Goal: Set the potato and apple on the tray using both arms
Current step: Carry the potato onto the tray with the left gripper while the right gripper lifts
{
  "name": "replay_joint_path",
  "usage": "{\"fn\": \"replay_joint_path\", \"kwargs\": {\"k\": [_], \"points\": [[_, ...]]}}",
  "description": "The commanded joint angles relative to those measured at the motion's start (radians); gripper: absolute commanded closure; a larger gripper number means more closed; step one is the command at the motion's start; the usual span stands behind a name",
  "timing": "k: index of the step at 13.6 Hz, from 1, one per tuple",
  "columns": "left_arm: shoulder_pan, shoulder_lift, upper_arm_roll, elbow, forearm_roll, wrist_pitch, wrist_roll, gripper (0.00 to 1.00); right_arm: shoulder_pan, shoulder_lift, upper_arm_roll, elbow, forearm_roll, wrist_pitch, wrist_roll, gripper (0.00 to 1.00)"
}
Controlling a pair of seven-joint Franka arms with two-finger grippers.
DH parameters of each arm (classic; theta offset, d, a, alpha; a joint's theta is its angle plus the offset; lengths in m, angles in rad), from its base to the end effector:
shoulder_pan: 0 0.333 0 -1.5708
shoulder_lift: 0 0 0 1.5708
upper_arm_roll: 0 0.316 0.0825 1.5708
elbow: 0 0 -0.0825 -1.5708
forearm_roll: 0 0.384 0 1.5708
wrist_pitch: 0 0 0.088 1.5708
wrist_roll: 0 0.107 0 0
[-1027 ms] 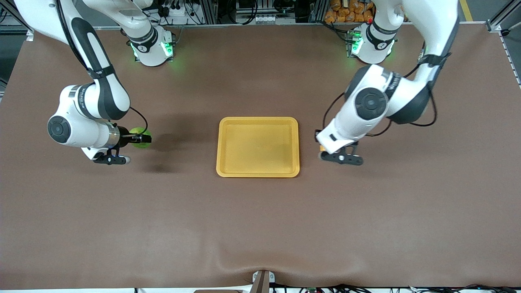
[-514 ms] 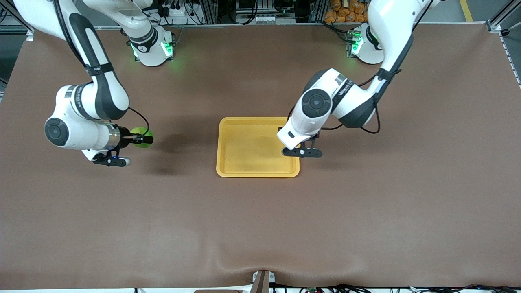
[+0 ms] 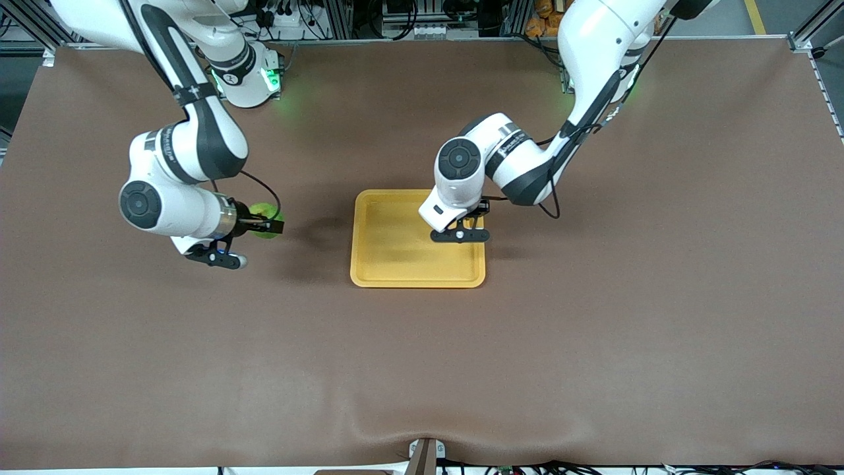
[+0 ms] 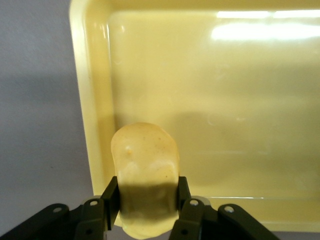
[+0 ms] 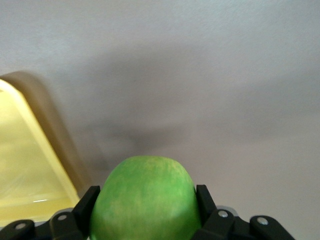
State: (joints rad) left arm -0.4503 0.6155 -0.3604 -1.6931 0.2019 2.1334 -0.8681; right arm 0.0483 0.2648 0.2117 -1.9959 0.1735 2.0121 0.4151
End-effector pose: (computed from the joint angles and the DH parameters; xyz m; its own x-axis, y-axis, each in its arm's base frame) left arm 0.4780 -0.4566 0.2465 0.9927 -0.0107 -0.1204 -0.0186 -0.9977 -0.0645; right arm 0.5497 0.1536 0.3148 0.9260 -0.2242 -0.3038 -0.2567 -0.9639 -0.0713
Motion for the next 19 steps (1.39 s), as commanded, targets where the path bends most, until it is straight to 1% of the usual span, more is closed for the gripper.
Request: {"fn": "replay_joint_path", "kwargs": {"k": [1, 6, 9, 10, 11, 12, 15, 17, 19], "points": [[-0.017, 0.019, 0.009, 0.006, 0.024, 0.003, -0.023, 1.00, 0.001, -0.006, 0.034, 0.019, 0.014, -0.018, 0.079, 1.00], [-0.024, 0.055, 0.011, 0.012, 0.102, 0.005, -0.066, 1.00, 0.004, 0.002, 0.103, 0.038, 0.014, -0.012, 0.211, 1.00], [-0.024, 0.065, 0.009, 0.015, 0.129, 0.005, -0.068, 1.00, 0.030, 0.028, 0.114, 0.060, 0.014, -0.003, 0.273, 1.00], [-0.025, 0.067, 0.011, 0.016, 0.131, 0.005, -0.069, 0.85, 0.042, 0.040, 0.114, 0.065, 0.014, 0.010, 0.295, 1.00], [-0.025, 0.067, 0.011, 0.016, 0.145, 0.005, -0.078, 0.34, 0.054, 0.053, 0.114, 0.065, 0.014, 0.031, 0.313, 1.00], [-0.025, 0.066, 0.011, 0.019, 0.163, 0.005, -0.100, 0.00, 0.067, 0.062, 0.114, 0.066, 0.014, 0.049, 0.333, 1.00], [-0.022, 0.055, 0.008, 0.036, 0.171, 0.003, -0.118, 0.00, 0.106, 0.083, 0.114, 0.071, 0.012, 0.100, 0.398, 1.00], [-0.005, 0.012, 0.009, 0.038, 0.172, -0.006, -0.114, 0.00, 0.142, 0.115, 0.114, 0.097, 0.009, 0.122, 0.451, 1.00], [0.028, -0.051, 0.009, 0.038, 0.172, -0.019, -0.101, 0.00, 0.166, 0.158, 0.112, 0.144, 0.001, 0.125, 0.513, 1.00]]}}
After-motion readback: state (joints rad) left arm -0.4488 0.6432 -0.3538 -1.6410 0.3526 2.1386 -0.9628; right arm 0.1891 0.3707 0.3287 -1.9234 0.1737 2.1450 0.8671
